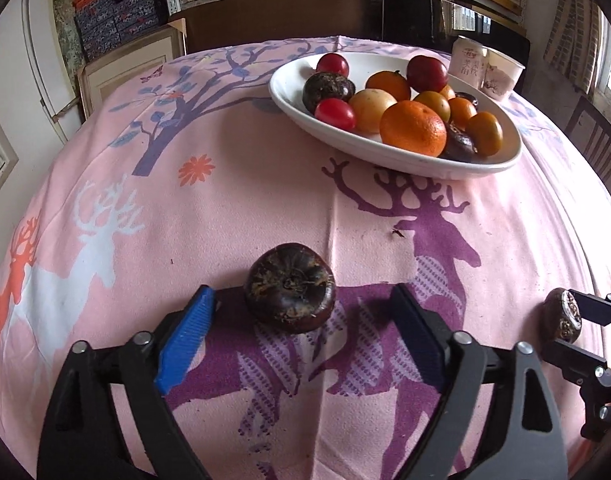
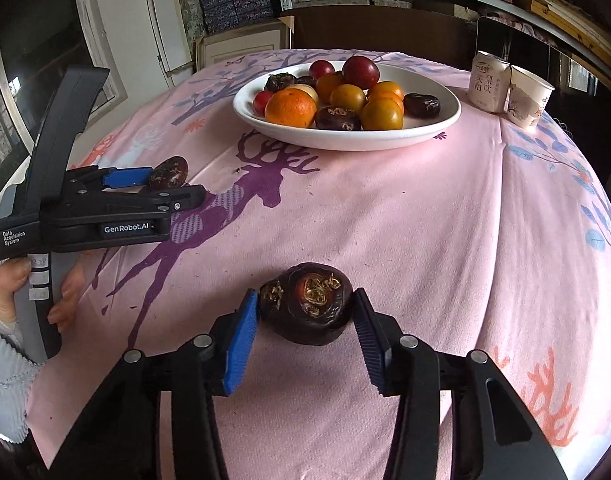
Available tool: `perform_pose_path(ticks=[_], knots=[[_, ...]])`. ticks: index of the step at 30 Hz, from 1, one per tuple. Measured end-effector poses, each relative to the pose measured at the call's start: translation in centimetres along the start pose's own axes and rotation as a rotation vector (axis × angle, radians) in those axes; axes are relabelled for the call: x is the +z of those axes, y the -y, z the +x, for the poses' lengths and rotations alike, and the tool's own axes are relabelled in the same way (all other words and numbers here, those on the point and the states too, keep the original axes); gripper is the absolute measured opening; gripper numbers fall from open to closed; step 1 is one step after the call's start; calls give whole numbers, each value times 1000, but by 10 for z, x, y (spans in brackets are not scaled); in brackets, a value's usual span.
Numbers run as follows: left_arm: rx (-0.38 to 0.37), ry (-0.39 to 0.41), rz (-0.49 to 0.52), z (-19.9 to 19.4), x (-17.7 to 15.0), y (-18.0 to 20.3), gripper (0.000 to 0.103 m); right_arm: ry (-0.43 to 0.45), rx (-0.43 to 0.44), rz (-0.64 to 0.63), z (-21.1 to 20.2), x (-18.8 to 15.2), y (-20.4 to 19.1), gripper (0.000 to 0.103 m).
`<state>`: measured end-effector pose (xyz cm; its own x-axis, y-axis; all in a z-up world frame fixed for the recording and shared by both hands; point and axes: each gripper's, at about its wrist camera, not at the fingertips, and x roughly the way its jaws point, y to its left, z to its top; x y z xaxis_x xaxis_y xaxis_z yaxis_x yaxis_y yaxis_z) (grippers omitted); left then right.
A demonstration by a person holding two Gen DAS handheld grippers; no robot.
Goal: Organize fruits
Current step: 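Grasp a dark brown fruit with the left gripper while the right gripper grasps the last dark brown fruit, then lower both dark brown fruits onto the plate and open both grippers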
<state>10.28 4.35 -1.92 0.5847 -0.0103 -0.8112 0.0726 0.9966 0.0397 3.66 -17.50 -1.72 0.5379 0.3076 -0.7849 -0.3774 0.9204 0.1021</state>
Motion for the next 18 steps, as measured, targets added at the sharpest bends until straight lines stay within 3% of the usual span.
perform_pose_path(ticks=[3, 4, 5, 14, 18], knots=[[2, 6, -28, -1, 0, -6, 85, 2, 3, 2, 0, 0, 0, 47], [-5, 13, -26, -3, 1, -7, 70, 3, 9, 11, -1, 0, 2, 47], [-18, 24, -25, -5, 1, -7, 43, 5, 15, 23, -1, 0, 5, 47], [-73, 33, -31, -12, 0, -5, 42, 26, 57, 117, -3, 0, 22, 47], [-119, 94, -33, -30, 9, -1, 42, 77, 71, 165, -12, 1, 31, 47]])
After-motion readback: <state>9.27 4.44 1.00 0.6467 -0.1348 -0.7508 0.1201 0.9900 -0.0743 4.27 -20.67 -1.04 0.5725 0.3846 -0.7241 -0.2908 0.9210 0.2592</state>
